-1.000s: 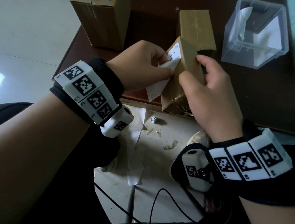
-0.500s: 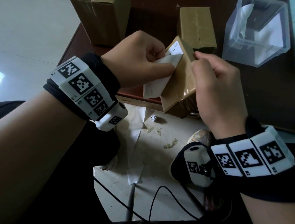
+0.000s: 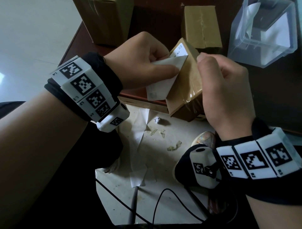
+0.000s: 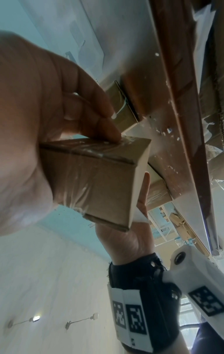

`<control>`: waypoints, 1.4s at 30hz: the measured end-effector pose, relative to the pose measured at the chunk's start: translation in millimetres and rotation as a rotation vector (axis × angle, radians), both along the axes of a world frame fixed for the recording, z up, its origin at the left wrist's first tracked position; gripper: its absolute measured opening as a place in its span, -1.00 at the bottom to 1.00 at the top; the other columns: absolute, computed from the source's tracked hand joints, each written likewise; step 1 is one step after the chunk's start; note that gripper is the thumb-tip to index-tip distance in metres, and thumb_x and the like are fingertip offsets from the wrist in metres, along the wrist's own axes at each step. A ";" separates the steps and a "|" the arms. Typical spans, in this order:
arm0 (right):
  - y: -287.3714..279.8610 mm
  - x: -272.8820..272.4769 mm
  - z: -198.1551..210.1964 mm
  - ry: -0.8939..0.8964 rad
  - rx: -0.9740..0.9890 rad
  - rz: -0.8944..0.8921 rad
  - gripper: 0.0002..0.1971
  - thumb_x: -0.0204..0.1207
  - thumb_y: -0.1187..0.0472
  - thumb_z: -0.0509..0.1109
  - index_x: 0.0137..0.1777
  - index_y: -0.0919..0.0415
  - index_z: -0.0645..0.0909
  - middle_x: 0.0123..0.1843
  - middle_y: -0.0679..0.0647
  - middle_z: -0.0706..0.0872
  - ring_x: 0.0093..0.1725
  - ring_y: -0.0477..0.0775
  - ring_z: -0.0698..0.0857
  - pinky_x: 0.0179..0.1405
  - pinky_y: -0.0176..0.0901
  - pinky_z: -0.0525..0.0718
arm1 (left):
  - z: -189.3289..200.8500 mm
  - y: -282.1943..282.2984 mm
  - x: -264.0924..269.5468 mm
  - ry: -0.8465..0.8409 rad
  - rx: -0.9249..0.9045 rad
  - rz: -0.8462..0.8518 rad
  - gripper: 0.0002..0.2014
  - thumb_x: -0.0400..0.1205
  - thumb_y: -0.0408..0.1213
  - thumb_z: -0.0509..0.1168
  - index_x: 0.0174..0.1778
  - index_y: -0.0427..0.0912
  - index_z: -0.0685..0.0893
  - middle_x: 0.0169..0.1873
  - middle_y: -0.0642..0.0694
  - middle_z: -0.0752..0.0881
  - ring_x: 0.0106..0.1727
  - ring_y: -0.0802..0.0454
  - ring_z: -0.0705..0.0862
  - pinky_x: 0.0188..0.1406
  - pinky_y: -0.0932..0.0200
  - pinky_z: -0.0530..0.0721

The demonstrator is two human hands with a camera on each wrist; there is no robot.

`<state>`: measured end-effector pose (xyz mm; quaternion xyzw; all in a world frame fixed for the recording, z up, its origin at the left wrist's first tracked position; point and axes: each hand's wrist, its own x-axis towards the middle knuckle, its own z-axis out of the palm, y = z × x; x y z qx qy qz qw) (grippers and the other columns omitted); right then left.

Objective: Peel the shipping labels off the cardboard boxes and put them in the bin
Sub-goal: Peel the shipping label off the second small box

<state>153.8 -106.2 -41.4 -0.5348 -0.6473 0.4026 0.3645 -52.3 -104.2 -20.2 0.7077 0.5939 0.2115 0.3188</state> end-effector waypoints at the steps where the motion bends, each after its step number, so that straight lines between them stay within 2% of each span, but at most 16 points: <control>1: -0.1 0.2 -0.3 -0.010 0.011 0.001 -0.64 0.75 -0.14 0.23 0.06 0.12 0.69 -0.46 -0.40 0.62 -0.39 -0.35 0.63 -0.48 -0.54 0.46 | -0.2 -0.2 -0.5 -0.009 -0.003 -0.009 -0.64 0.59 0.13 0.33 -0.45 0.03 0.57 -0.08 -0.27 0.78 -0.19 -0.11 0.74 -0.29 -0.03 0.65; 2: -0.5 -0.4 0.5 -0.022 0.022 0.004 -0.73 0.77 -0.12 0.23 -0.05 0.00 0.61 -0.49 -0.42 0.59 -0.41 -0.35 0.61 -0.49 -0.54 0.45 | -0.5 -0.3 -1.0 -0.019 -0.005 -0.016 -0.65 0.60 0.12 0.34 -0.45 0.06 0.57 -0.09 -0.27 0.78 -0.20 -0.10 0.73 -0.32 0.01 0.63; 4: -1.3 -2.3 1.8 -0.035 0.039 0.018 -0.75 0.78 -0.10 0.22 -0.18 -0.19 0.46 -0.52 -0.43 0.56 -0.42 -0.35 0.59 -0.48 -0.52 0.45 | -0.5 -0.4 -1.3 -0.030 -0.006 -0.028 -0.64 0.61 0.12 0.35 -0.48 0.10 0.54 -0.12 -0.27 0.77 -0.25 -0.10 0.71 -0.37 0.04 0.59; 6: -0.7 -2.5 2.4 -0.036 0.047 0.024 -0.73 0.76 -0.10 0.20 -0.22 -0.21 0.45 -0.51 -0.41 0.56 -0.42 -0.33 0.59 -0.47 -0.52 0.44 | -0.6 -0.3 -1.8 -0.029 -0.001 -0.035 -0.63 0.61 0.13 0.34 -0.49 0.12 0.53 -0.12 -0.28 0.77 -0.25 -0.12 0.71 -0.37 0.02 0.59; 10: 0.6 -1.6 2.7 -0.041 0.036 0.022 -0.71 0.73 -0.13 0.17 -0.01 -0.03 0.67 -0.43 -0.39 0.60 -0.32 -0.36 0.63 -0.39 -0.53 0.49 | 1.3 -0.6 -2.3 -0.037 0.010 -0.048 -0.62 0.57 0.19 0.31 -0.52 0.14 0.54 -0.11 -0.31 0.77 -0.22 -0.18 0.72 -0.33 -0.08 0.63; 16: 0.0 -2.4 1.4 -0.015 0.037 0.019 -0.53 0.72 -0.12 0.18 0.22 0.19 0.78 -0.39 -0.33 0.64 -0.31 -0.38 0.65 -0.38 -0.54 0.49 | 1.2 -0.7 -3.1 -0.007 0.023 -0.060 -0.64 0.57 0.20 0.29 -0.42 0.04 0.64 -0.09 -0.31 0.78 -0.15 -0.21 0.75 -0.24 -0.26 0.70; 20: -1.5 -3.5 3.1 -0.024 0.058 0.038 -0.75 0.78 -0.04 0.21 -0.11 -0.05 0.59 -0.51 -0.32 0.57 -0.42 -0.29 0.58 -0.46 -0.51 0.42 | 1.3 -0.8 -4.7 0.008 0.028 -0.067 -0.52 0.56 0.20 0.27 -0.33 -0.18 0.72 -0.06 -0.36 0.77 -0.10 -0.27 0.75 -0.19 -0.31 0.69; 22: -2.4 -4.1 3.1 -0.028 0.074 0.053 -0.70 0.81 0.01 0.22 -0.22 -0.17 0.48 -0.55 -0.34 0.54 -0.45 -0.29 0.56 -0.48 -0.53 0.38 | 1.3 -1.0 -5.0 0.014 0.029 -0.066 -0.48 0.54 0.22 0.26 -0.25 -0.24 0.77 -0.03 -0.36 0.77 -0.06 -0.26 0.76 -0.17 -0.32 0.71; 24: -3.0 -4.5 3.8 -0.026 0.082 0.056 -0.64 0.81 0.01 0.22 -0.28 -0.19 0.43 -0.58 -0.32 0.50 -0.49 -0.27 0.53 -0.51 -0.52 0.35 | 1.5 -1.3 -5.0 0.020 0.023 -0.065 -0.46 0.52 0.24 0.25 -0.20 -0.23 0.79 0.00 -0.33 0.79 -0.03 -0.22 0.77 -0.14 -0.33 0.73; 30: -3.3 -5.6 3.5 -0.003 0.088 0.054 -0.65 0.77 -0.03 0.18 -0.30 -0.19 0.45 -0.58 -0.28 0.50 -0.51 -0.26 0.50 -0.52 -0.52 0.33 | 1.1 -0.1 -5.1 0.038 0.044 -0.061 -0.42 0.51 0.24 0.25 -0.22 -0.30 0.78 -0.03 -0.38 0.77 -0.07 -0.30 0.75 -0.17 -0.34 0.70; 35: -3.3 -5.3 4.4 0.000 0.081 0.050 -0.61 0.79 -0.02 0.17 -0.34 -0.14 0.44 -0.57 -0.30 0.50 -0.50 -0.27 0.50 -0.51 -0.50 0.35 | 0.4 0.7 -5.7 0.047 0.041 -0.062 -0.45 0.53 0.22 0.24 -0.11 -0.26 0.82 -0.04 -0.27 0.81 -0.08 -0.17 0.77 -0.18 -0.29 0.72; 39: -4.4 -5.1 4.9 -0.007 0.073 0.038 -0.54 0.80 -0.02 0.18 -0.41 -0.07 0.38 -0.61 -0.21 0.43 -0.56 -0.21 0.42 -0.56 -0.46 0.30 | -0.1 0.8 -5.6 0.050 0.059 -0.059 -0.44 0.54 0.20 0.24 -0.05 -0.28 0.84 -0.09 -0.26 0.82 -0.12 -0.17 0.78 -0.22 -0.26 0.70; 42: -3.7 -4.7 5.1 0.001 0.053 0.033 -0.53 0.81 -0.02 0.18 -0.42 -0.03 0.38 -0.60 -0.18 0.42 -0.56 -0.18 0.40 -0.57 -0.44 0.29 | -0.5 0.4 -5.3 0.062 0.075 -0.051 -0.38 0.53 0.20 0.23 -0.01 -0.35 0.83 -0.13 -0.33 0.81 -0.14 -0.24 0.76 -0.27 -0.25 0.66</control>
